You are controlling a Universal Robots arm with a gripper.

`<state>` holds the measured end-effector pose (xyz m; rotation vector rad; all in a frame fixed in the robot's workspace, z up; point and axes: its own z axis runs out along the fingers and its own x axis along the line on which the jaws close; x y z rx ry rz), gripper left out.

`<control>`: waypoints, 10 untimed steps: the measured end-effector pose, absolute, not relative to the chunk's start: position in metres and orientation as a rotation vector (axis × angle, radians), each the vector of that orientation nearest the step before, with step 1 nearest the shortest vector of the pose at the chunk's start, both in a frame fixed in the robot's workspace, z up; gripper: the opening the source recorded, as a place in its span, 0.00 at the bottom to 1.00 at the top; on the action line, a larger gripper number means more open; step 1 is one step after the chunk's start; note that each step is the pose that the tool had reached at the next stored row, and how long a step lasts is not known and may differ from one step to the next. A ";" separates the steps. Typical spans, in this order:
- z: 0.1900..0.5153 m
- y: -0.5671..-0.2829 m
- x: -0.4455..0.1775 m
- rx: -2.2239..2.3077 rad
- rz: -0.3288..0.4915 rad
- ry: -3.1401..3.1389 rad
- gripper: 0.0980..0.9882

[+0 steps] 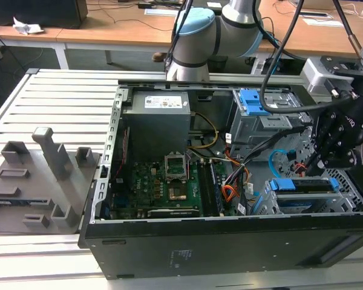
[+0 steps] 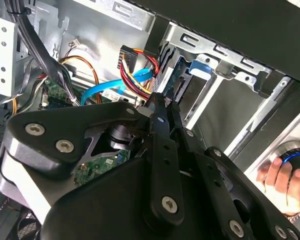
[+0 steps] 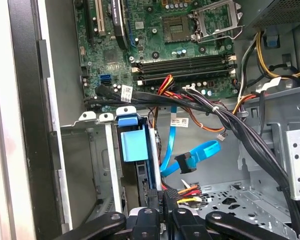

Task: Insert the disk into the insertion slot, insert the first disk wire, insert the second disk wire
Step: 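Insert the first disk wire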

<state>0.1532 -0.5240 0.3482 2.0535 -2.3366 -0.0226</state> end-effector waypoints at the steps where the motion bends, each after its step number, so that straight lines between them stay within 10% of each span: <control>1: 0.347 -0.524 0.153 2.054 -0.024 -2.337 0.07; 10: 0.346 -0.533 0.155 2.080 -0.023 -2.313 0.07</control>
